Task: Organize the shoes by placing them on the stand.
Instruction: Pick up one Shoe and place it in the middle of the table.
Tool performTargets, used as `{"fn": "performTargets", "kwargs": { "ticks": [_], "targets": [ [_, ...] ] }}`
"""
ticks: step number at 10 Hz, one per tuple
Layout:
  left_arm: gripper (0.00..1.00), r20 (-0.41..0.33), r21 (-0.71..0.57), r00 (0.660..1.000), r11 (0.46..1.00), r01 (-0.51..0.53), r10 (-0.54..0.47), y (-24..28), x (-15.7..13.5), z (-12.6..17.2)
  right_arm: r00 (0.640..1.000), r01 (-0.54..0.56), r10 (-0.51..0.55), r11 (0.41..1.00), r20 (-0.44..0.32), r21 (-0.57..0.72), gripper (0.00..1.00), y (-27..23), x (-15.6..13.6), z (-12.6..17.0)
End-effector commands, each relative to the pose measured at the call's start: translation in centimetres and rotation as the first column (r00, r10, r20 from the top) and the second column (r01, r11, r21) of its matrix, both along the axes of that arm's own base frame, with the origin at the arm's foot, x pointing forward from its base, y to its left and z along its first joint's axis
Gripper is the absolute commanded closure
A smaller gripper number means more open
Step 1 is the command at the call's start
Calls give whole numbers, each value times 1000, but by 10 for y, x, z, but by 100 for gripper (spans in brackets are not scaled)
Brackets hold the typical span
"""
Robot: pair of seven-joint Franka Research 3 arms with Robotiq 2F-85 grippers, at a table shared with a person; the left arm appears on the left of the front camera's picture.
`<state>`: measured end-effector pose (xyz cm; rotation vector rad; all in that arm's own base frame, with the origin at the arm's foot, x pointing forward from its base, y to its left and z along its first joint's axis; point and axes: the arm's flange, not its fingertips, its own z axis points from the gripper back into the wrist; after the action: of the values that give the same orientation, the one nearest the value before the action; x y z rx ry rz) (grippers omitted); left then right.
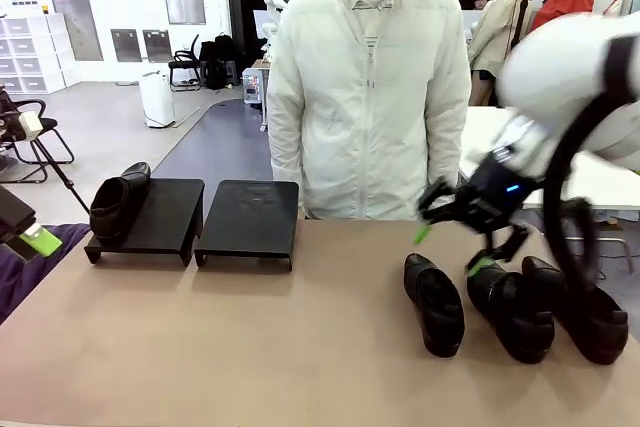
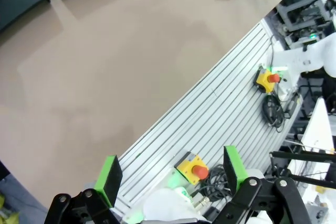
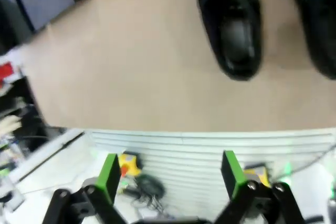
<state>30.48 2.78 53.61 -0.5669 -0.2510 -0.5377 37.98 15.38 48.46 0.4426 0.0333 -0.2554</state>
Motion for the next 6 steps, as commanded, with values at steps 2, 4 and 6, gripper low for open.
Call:
{"fn": "performTargets", "kwargs": {
  "ticks": [2, 4, 6],
  "targets": [
    [0, 10, -16, 1000, 1000, 13, -13, 3, 0, 1, 1000, 0, 0, 1000, 0, 0, 0, 0, 0, 0],
    [0, 10, -16, 1000, 1000, 13, -13, 3, 0, 1, 1000, 0, 0, 1000, 0, 0, 0, 0, 0, 0],
    [0, 10, -16, 1000, 1000, 13, -13, 3, 0, 1, 999, -44, 47, 988, 15, -148, 0, 27, 11, -25]
  ]
}}
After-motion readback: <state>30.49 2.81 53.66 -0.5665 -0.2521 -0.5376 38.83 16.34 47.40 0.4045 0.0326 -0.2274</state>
